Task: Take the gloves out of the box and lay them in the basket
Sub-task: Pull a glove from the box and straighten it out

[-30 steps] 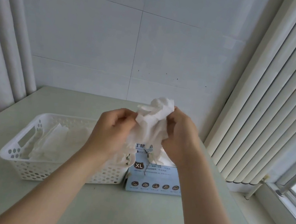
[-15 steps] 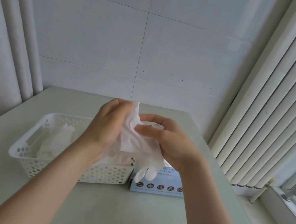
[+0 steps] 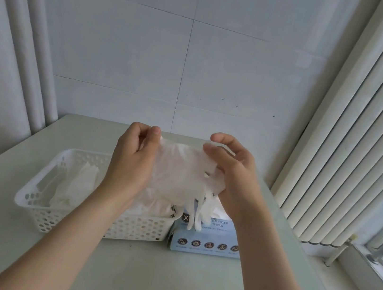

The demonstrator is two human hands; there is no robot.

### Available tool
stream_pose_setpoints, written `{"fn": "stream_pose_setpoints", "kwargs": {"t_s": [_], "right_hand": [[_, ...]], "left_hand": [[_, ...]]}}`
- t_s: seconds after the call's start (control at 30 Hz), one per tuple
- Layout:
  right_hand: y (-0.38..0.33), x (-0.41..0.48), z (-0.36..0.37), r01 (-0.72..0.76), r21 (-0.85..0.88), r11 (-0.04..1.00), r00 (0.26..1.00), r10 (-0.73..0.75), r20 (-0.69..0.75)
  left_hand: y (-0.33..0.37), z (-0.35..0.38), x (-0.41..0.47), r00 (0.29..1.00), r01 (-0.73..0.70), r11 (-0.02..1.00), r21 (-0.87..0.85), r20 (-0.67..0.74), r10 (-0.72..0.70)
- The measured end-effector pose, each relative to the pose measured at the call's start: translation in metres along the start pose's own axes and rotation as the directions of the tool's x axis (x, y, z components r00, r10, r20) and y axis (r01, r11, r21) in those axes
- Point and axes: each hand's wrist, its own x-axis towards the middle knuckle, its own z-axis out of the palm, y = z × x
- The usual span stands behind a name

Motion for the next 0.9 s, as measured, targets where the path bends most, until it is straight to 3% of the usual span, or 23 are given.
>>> {"fn": "stream_pose_setpoints", "kwargs": {"t_s": [0.17, 0.3, 0.47, 0.63, 0.8, 0.9], "right_hand": [[0.000, 0.001, -0.004, -0.011, -0.296, 0.955, 0.997, -0.013, -0.080], [-0.013, -0.008, -0.001, -0.041, -0.412, 0.910, 0.995, 0.072, 0.062], [-0.017, -0.013, 0.006, 0.067, -0.594, 0.802, 0.976, 0.072, 0.206], [-0.020, -0.011, 0.002, 0.009, -0.596, 0.803, 0.997, 0.042, 0.072], [-0.025, -0.015, -0.002, -0.057, -0.640, 0.766, 0.984, 0.152, 0.095], [-0.024, -0.010, -0.006, -0.069, -0.485, 0.872, 0.988, 0.127, 0.088]], "left_hand": [[0.008, -0.003, -0.002, 0.994, -0.073, 0.997, 0.028, 0.078, 0.070], [0.013, -0.002, -0.005, 0.989, -0.090, 0.996, -0.006, 0.115, 0.090], [0.017, -0.007, -0.003, 0.979, -0.137, 0.990, -0.017, 0.152, 0.138], [0.019, -0.014, -0.002, 0.966, -0.222, 0.972, 0.082, 0.155, 0.208], [0.022, -0.013, -0.002, 0.957, -0.282, 0.940, 0.190, 0.125, 0.262], [0.023, -0.011, -0.005, 0.965, -0.263, 0.928, 0.263, 0.090, 0.247]]}}
